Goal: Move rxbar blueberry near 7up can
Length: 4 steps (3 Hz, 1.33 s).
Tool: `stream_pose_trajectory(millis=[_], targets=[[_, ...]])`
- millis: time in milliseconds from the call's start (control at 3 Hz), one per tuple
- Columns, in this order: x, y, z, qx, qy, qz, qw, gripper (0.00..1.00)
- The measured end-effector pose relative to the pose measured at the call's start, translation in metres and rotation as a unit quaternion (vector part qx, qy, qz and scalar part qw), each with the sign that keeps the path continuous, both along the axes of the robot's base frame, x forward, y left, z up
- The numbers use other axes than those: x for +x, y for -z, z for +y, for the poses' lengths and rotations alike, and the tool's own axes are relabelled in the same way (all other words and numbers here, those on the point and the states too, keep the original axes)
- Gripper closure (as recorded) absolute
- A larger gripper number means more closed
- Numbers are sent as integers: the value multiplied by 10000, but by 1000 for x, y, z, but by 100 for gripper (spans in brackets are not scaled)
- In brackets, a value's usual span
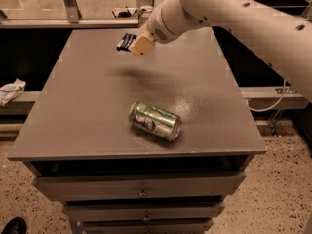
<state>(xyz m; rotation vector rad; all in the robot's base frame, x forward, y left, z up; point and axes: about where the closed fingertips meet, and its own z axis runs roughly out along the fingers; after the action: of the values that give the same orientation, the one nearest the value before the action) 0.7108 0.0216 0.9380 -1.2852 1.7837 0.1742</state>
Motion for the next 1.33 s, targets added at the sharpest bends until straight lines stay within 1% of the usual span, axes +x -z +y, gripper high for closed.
stream_pose_trajectory(millis=[333, 667, 1000, 1333], targets=[[34, 13, -38, -82, 398, -80, 9991, 100], [78, 20, -68, -127, 749, -112, 9971, 100], [102, 25, -91, -135, 999, -50, 9949, 98], [113, 30, -100, -165, 1102, 31, 9938, 75]])
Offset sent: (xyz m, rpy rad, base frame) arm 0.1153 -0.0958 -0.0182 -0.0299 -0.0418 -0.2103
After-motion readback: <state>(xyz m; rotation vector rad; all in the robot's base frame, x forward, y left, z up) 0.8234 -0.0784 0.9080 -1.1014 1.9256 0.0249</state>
